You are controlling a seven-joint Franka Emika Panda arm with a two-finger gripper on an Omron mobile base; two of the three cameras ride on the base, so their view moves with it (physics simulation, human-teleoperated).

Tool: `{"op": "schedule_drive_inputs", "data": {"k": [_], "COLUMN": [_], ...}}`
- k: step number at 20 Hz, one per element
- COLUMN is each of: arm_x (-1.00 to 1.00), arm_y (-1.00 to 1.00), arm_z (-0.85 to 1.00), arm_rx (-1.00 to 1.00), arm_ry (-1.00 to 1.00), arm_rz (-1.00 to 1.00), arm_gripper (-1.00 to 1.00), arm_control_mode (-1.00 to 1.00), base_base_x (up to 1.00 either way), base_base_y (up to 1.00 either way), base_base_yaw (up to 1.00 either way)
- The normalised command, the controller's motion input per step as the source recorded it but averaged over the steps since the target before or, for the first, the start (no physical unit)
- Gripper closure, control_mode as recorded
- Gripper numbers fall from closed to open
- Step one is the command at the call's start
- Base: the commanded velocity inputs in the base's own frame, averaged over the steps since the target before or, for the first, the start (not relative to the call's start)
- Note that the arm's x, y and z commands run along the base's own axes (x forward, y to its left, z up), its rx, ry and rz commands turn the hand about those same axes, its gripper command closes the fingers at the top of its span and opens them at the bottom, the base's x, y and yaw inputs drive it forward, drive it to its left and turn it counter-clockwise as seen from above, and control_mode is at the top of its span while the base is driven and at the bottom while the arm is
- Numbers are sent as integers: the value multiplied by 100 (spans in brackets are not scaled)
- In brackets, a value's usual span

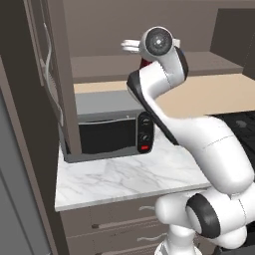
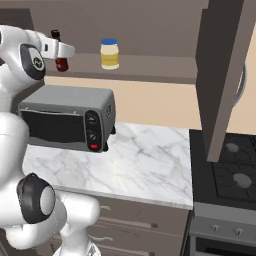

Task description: Move the condiment bottle and mayonnaise from the cabinet to the dining counter.

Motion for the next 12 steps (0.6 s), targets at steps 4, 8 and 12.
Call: {"op": "schedule_drive_inputs", "data": {"k": [4, 8, 12], "arm_x": [-100, -100, -99], "arm_y": [-55, -47, -25], "arm_z": [42, 30, -7], "arm_rx": [0, 0, 0], "arm_ry": [1, 5, 13], "arm_rz": [0, 0, 0], "arm_gripper": [100, 100, 100], "arm_control_mode": [-100, -100, -100], "base_base_x": [0, 0, 0], "base_base_y": [0, 0, 0], "base_base_yaw": [0, 0, 0]}}
